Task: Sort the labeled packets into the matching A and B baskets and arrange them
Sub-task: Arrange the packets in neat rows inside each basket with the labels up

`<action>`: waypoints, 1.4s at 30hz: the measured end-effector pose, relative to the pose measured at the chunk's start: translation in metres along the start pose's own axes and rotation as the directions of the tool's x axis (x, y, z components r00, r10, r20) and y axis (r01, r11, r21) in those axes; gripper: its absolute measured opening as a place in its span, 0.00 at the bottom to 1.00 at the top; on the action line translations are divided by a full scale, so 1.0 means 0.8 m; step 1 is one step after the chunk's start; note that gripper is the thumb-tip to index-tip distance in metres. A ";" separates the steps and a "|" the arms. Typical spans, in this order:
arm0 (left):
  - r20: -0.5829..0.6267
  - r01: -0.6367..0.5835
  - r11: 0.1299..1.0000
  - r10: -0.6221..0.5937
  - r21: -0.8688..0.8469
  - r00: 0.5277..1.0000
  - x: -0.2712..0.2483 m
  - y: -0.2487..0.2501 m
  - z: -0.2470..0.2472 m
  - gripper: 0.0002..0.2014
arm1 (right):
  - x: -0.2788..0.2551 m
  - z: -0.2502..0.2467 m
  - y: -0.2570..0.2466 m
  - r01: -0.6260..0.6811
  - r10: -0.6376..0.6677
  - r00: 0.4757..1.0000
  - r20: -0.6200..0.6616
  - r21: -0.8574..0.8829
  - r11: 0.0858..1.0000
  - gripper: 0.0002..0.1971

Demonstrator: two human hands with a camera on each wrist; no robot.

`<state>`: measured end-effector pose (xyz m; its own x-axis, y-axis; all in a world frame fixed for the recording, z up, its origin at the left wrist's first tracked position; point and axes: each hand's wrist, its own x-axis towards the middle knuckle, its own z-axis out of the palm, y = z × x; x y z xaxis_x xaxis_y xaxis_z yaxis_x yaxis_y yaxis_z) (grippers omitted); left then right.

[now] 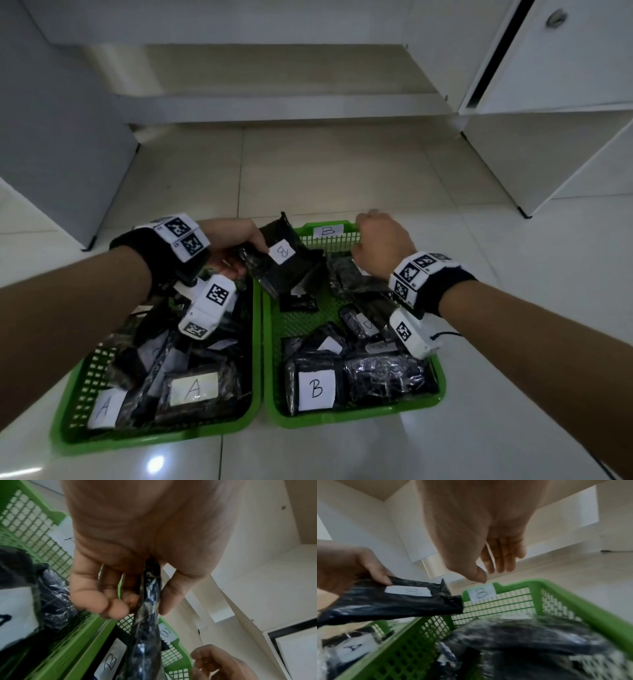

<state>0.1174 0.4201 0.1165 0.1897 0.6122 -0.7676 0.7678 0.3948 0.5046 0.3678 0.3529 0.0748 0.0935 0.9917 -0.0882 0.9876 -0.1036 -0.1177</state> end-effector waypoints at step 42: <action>0.100 -0.252 0.965 0.258 -0.066 0.961 0.006 0.005 0.069 0.49 | 0.069 -0.033 -0.033 -0.044 0.055 0.966 0.254 -0.048 0.998 0.15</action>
<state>0.1555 0.3869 0.0932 0.4417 0.6215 -0.6471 0.6532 0.2717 0.7068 0.3504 0.4127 0.0993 0.1121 0.9326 -0.3430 0.9875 -0.1429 -0.0659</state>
